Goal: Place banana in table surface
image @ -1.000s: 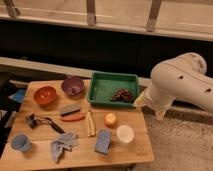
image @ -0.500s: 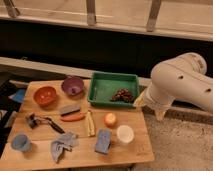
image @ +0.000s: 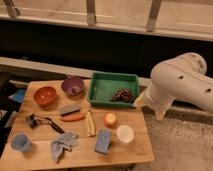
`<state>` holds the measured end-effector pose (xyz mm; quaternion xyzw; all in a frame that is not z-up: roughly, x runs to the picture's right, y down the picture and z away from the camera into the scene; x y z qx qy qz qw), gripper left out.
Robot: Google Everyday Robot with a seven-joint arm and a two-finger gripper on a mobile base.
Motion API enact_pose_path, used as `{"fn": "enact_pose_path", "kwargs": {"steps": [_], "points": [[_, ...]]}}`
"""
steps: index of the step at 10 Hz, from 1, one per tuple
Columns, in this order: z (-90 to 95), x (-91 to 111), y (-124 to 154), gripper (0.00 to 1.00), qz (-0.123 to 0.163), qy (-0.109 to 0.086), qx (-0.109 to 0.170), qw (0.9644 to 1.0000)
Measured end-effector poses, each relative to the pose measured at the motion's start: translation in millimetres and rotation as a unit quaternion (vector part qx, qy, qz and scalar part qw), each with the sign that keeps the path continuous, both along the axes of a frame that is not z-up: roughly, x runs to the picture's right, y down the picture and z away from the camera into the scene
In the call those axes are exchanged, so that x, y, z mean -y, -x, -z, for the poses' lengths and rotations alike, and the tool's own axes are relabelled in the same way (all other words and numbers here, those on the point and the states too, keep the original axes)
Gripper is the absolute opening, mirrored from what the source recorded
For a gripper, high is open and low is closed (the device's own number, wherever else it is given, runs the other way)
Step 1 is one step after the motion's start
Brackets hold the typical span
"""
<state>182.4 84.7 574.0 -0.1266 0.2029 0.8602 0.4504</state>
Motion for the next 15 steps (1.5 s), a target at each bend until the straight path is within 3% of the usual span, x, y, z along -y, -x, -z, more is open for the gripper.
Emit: {"fn": "enact_pose_path", "kwargs": {"steps": [9,12,15], "points": [[0.3,-0.3,0.7,0.68,0.003,0.0,0.001,1.0],[0.7,-1.4,31.3,0.68,0.056,-0.007,0.027,0.998],[-14.3,-1.1,106.7,0.68,0.122,-0.005,0.077,0.9895]]}}
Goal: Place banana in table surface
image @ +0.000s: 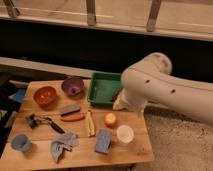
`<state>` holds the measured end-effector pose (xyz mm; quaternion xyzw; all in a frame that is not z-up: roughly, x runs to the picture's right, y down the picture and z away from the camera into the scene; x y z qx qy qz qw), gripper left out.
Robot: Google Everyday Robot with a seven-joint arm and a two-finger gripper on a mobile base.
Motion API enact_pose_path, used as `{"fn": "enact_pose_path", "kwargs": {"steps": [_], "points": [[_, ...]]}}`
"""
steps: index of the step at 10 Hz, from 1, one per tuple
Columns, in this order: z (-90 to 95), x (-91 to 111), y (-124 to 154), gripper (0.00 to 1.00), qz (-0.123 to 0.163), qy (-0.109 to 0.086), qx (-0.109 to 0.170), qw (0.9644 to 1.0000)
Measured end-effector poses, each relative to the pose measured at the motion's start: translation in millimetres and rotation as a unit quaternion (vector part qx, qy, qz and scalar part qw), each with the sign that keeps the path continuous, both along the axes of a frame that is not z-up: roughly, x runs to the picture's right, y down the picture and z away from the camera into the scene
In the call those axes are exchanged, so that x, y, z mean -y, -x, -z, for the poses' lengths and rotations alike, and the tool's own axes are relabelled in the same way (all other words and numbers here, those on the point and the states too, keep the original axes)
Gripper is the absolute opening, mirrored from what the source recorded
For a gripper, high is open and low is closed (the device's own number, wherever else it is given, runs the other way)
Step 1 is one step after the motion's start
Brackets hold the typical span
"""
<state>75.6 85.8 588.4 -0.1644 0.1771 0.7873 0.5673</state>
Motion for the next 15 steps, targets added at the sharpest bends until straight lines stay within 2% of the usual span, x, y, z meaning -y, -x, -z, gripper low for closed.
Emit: {"fn": "enact_pose_path", "kwargs": {"steps": [1,2,8,10,12,15], "points": [[-5.5,-2.3,31.4,0.68,0.025,0.004,0.023,0.9994],[-6.8,-3.7,46.6,0.68,0.036,0.005,0.035,0.9987],[-8.5,-4.6,45.0,0.68,0.037,0.007,0.033,0.9987],[-17.5,-5.5,63.1,0.68,0.062,0.01,0.049,0.9968],[-33.7,-1.8,99.3,0.68,0.088,0.015,0.069,0.9936],[-70.7,-1.0,167.1,0.68,0.121,0.032,0.102,0.9869]]}}
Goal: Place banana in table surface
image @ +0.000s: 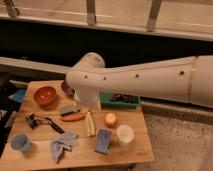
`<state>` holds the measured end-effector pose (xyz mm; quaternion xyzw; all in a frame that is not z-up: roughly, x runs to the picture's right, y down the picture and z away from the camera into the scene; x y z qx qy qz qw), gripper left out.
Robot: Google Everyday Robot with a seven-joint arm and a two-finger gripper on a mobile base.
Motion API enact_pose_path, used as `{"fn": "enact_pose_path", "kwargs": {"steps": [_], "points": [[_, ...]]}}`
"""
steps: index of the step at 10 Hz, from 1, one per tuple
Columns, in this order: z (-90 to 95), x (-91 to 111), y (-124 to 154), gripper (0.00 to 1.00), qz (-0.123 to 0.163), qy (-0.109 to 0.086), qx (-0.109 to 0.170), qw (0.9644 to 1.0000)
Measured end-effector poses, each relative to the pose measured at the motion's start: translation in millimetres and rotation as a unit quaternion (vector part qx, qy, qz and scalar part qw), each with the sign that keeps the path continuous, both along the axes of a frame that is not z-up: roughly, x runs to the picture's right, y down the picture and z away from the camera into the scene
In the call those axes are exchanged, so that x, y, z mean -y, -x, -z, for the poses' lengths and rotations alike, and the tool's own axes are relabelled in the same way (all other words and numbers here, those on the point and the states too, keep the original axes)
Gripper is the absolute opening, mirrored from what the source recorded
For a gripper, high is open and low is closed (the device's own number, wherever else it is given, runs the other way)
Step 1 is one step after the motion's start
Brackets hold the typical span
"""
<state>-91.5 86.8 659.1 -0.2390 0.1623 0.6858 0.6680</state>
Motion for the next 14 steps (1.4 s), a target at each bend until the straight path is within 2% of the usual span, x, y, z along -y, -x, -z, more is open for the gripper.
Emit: {"fn": "enact_pose_path", "kwargs": {"steps": [2,4,9,10,12,14], "points": [[-26.7,-10.5,21.1,0.68,0.014,0.016,0.007,0.9997],[-51.7,-25.7,26.9,0.68,0.022,0.038,0.012,0.999],[-55.6,-29.0,27.3,0.68,0.02,0.04,0.016,0.9989],[-57.8,-28.2,25.6,0.68,0.017,0.043,0.009,0.9989],[-70.8,-36.2,21.0,0.68,0.012,0.058,-0.003,0.9983],[-98.1,-52.9,10.5,0.68,0.0,0.082,-0.016,0.9965]]}}
